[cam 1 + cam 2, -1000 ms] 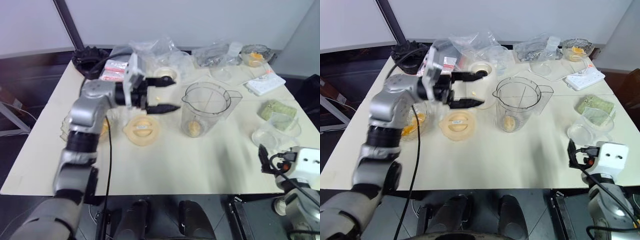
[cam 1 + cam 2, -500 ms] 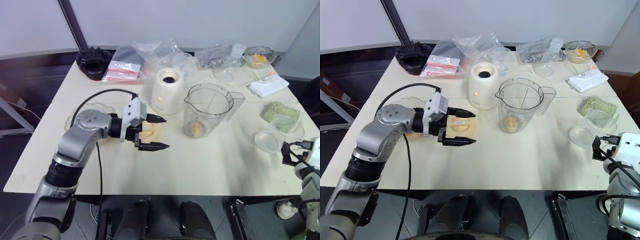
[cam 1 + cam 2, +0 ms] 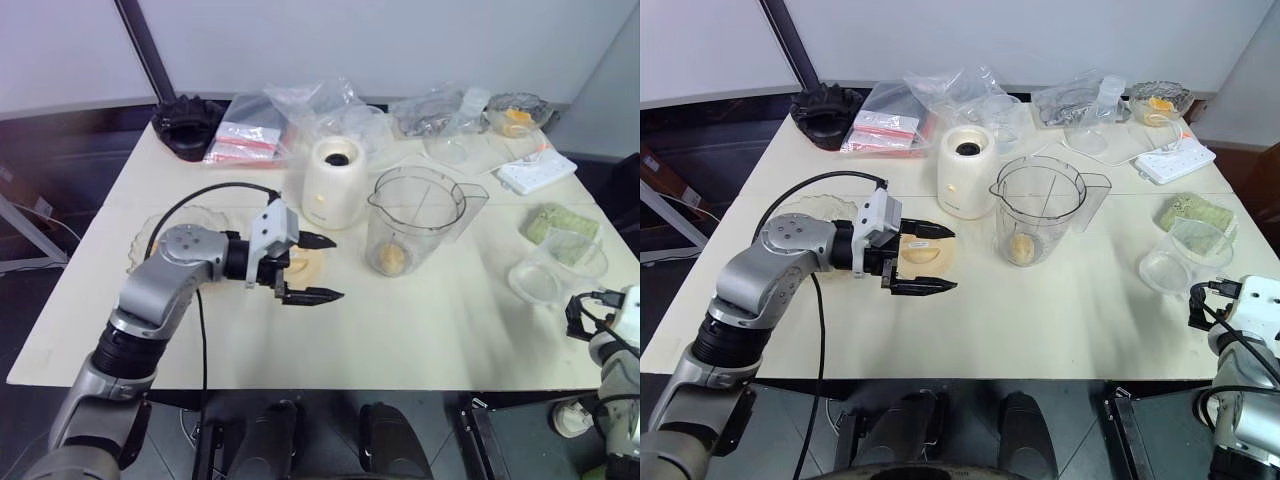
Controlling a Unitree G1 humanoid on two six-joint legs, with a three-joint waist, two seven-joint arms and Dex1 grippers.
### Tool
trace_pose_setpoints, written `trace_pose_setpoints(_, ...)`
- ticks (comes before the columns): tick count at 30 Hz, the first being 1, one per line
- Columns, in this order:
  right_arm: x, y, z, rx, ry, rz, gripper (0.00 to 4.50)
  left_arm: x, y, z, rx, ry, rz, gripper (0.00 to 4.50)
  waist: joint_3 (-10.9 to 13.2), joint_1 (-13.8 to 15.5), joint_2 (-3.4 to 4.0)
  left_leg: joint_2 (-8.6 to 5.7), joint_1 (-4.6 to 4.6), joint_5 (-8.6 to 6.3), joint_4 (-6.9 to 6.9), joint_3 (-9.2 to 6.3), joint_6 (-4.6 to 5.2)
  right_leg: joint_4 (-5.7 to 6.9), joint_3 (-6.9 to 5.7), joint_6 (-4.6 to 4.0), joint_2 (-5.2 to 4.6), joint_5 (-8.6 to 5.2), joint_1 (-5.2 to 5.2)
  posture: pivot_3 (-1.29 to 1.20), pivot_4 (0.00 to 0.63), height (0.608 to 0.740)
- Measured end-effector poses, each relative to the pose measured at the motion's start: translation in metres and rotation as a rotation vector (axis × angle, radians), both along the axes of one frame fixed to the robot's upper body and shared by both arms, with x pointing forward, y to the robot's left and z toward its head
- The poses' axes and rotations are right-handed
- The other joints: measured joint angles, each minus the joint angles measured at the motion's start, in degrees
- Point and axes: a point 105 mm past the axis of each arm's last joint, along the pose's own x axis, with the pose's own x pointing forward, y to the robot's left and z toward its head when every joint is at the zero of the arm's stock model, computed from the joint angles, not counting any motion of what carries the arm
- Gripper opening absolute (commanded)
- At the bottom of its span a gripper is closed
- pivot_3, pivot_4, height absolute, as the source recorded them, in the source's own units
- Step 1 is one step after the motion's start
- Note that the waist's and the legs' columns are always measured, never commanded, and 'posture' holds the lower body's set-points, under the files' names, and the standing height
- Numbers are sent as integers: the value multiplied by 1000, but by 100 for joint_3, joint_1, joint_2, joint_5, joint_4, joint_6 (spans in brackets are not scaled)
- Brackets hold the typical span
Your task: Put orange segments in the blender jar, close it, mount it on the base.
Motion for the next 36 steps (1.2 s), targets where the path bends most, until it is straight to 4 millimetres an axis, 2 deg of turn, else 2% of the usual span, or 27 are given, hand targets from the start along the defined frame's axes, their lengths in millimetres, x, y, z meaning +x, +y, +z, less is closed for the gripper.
trace_pose_setpoints(8, 15, -13, -8, -1, -29, -72, 4500, 0, -3, 4, 3, -21, 3, 4450, 2, -22, -1, 0, -1, 0, -2, 1, 0, -2, 1, -20, 0, 12, -1, 0, 150, 740)
trace_pose_setpoints(17, 41, -14, -25, 3, -44, -76, 4500, -2, 3, 5, 35, -23, 23, 4450, 5, -162, -3, 0, 1, 1, -4, 7, 1, -1, 3, -20, 2, 12, -1, 0, 150, 740)
trace_pose_setpoints(20, 47, -15, -27, -4, -52, -71, 3651, 0, 7, 4, 53, -20, 37, 4500, 6, -164, -2, 1, 2, 1, -6, 8, 1, -1, 6, -20, 3, 12, -2, 0, 150, 740)
trace_pose_setpoints(21, 51, -14, -26, -12, -61, -66, 3209, 0, 9, 4, 59, -20, 43, 4500, 6, -162, -1, 0, 2, 1, -6, 9, 1, -1, 7, -20, 3, 12, -2, 0, 150, 740)
trace_pose_setpoints(22, 52, -14, -25, -20, -68, -63, 2583, 0, 10, 4, 61, -21, 46, 4500, 6, -154, -1, 0, 2, 1, -6, 9, 1, -1, 7, -20, 3, 12, -2, 0, 150, 740)
trace_pose_setpoints(27, 60, -15, -24, -31, -93, -60, 23, 0, 12, 5, 68, -23, 55, 4500, 8, -137, -4, -1, 1, 1, -7, 11, 1, -4, 10, -19, 2, 12, -2, 0, 150, 740)
trace_pose_setpoints(36, 65, -16, -20, -63, -105, -43, 23, 1, 20, 3, 84, -9, 86, 4500, 9, -140, -5, -1, 1, 0, -9, 11, 2, -7, 13, -18, 2, 11, -2, 0, 150, 740)
